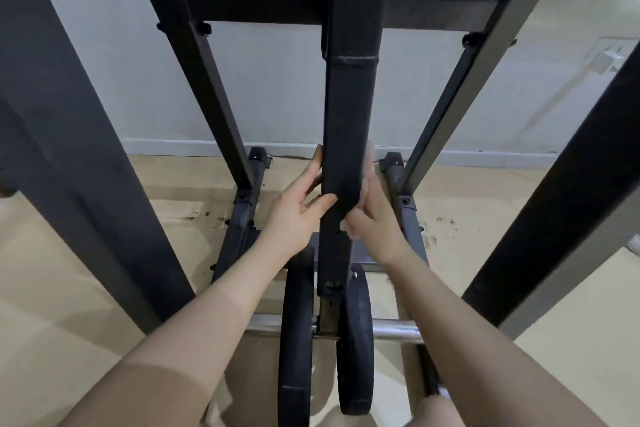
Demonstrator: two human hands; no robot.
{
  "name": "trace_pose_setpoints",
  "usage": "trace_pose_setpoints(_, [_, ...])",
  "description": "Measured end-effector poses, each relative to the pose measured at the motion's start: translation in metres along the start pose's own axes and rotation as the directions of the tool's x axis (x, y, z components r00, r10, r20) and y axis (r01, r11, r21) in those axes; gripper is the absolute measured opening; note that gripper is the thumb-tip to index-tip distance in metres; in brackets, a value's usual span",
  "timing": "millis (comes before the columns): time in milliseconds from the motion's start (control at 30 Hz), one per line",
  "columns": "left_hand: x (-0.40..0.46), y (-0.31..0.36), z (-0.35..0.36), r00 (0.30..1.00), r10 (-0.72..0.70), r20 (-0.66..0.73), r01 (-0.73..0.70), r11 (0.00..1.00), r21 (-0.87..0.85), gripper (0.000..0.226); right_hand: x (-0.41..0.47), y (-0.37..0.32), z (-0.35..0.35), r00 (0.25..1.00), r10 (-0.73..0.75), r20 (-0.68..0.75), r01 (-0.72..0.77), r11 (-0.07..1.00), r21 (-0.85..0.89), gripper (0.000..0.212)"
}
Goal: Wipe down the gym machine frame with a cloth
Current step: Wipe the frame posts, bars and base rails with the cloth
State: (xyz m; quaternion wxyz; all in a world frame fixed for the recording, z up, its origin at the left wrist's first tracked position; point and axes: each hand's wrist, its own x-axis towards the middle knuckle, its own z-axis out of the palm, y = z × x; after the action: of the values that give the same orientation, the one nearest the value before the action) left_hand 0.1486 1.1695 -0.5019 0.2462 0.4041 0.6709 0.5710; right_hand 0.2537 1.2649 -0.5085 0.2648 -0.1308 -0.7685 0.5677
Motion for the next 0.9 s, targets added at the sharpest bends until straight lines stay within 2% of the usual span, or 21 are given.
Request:
trace_pose_setpoints(67, [0.0, -0.002, 0.001, 1.0, 0.016, -0.001, -0.016, 1.0, 0.003, 0.069, 0.0, 0.008, -0.01, 0.991, 0.07, 0.113, -0.065, 0.997, -0.047, 0.092])
trace_pose_setpoints(133, [0.0, -0.002, 0.002, 1.0, 0.01, -0.005, -0.01, 1.0, 0.004, 0.068, 0.013, 0.0, -0.02, 0.987, 0.065, 0.146, -0.067, 0.998, 0.011, 0.087])
trace_pose_setpoints(267, [-0.003, 0.001, 0.004, 1.0, 0.01, -0.027, -0.01, 1.0, -0.007, 0.066, 0.018, -0.002, -0.012, 0.988, -0.151, 0.028, 0.149, 0.987, 0.056, 0.066])
trace_pose_setpoints(333, [-0.004, 0.001, 0.005, 0.999, 0.012, -0.035, -0.012, 1.0, 0.004, 0.066, 0.006, 0.018, 0.004, 0.994, -0.08, -0.073, 0.087, 0.991, 0.105, 0.055])
trace_pose_setpoints(367, [-0.004, 0.001, 0.005, 0.999, 0.009, -0.041, -0.008, 1.0, 0.017, 0.066, 0.0, 0.027, 0.01, 0.992, -0.028, -0.122, 0.037, 0.996, 0.076, 0.056])
trace_pose_setpoints(433, [-0.004, 0.002, 0.006, 0.999, 0.0, -0.05, 0.002, 0.999, 0.041, 0.067, -0.003, 0.031, 0.013, 0.987, -0.017, -0.163, 0.021, 1.0, 0.019, 0.065])
trace_pose_setpoints(567, [-0.007, 0.005, 0.007, 0.998, -0.004, -0.056, 0.006, 0.999, 0.039, 0.067, 0.016, 0.005, 0.007, 0.965, -0.144, -0.218, 0.149, 0.989, 0.007, 0.056])
trace_pose_setpoints(667, [-0.007, 0.005, 0.009, 0.998, 0.001, -0.062, 0.002, 0.999, 0.04, 0.066, 0.012, 0.005, 0.012, 0.946, -0.244, -0.215, 0.257, 0.966, 0.031, 0.059])
trace_pose_setpoints(800, [-0.007, 0.006, 0.01, 0.996, 0.005, -0.084, 0.0, 0.998, 0.057, 0.066, -0.042, 0.055, 0.02, 0.999, -0.049, -0.023, 0.052, 0.983, 0.174, 0.068])
trace_pose_setpoints(900, [-0.007, 0.005, 0.012, 0.996, 0.016, -0.088, -0.011, 0.999, 0.05, 0.065, -0.04, 0.056, 0.02, 0.999, 0.029, -0.029, -0.024, 0.987, 0.161, 0.081])
